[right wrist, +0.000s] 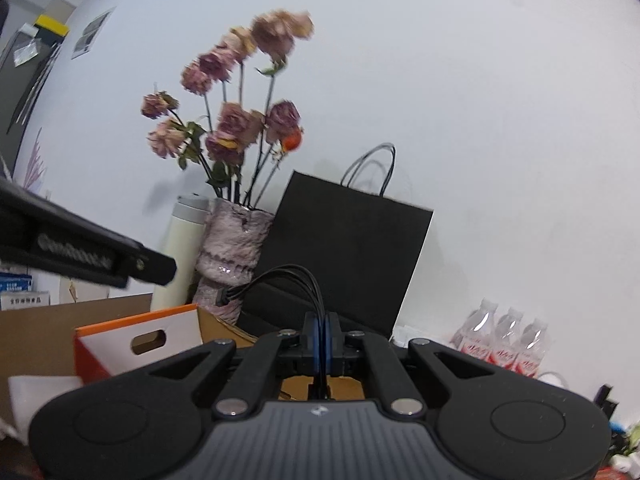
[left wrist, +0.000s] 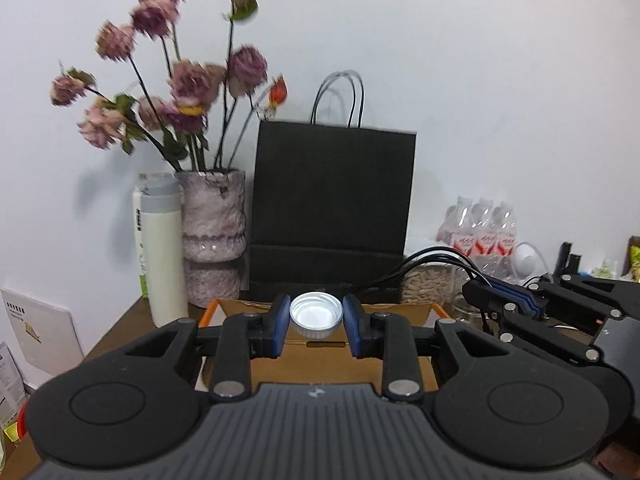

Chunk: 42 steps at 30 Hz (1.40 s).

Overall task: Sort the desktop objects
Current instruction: 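Carry the white cap with the left gripper over the cardboard box, then open the left gripper to drop the white cap into the box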

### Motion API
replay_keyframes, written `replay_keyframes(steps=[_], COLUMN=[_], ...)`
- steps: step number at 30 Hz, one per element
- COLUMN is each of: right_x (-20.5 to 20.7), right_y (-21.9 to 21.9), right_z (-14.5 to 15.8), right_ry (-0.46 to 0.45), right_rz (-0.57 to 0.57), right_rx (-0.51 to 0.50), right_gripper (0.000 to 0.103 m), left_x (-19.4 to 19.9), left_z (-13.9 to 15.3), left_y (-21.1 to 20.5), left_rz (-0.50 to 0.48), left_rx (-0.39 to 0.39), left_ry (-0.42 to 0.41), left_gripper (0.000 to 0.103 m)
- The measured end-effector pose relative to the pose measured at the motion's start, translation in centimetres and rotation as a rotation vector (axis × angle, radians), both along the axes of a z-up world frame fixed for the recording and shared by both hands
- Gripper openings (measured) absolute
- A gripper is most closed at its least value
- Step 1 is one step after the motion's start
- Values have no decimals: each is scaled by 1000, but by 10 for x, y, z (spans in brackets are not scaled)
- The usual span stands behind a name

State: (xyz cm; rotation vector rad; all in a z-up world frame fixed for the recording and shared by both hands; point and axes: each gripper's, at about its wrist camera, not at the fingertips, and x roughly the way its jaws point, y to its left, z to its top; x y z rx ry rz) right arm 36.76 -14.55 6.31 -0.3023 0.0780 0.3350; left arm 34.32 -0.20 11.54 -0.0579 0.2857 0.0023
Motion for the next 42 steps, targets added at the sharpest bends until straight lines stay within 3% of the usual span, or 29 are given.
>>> replay_keyframes(steps=[7,16,25,38,41,42], right_x=[59,98,110,110,111,110], right_y=[-2,-4,-5,-5,-7,-8], right_z=[-22,-48,-62,-63,-61,-60], right_ry=[140,302,396,415,424,425], right_rz=[20,19,17,10,5,5], right_rx=[23,17,27,30,46,52], right_gripper=[2,2,2,3,17,36], left_x=[68,118,130,131,131,130], left_z=[-22,-57,-82,-93,-92,-92], left_y=[-9,-11,-8,-7,-7,-7], left_rz=[25,54,61,55,54,56], left_rx=[25,31,29,36,39,41], left_ry=[119,270,367,399,392,385], left_gripper=[29,29,29,29,30,34])
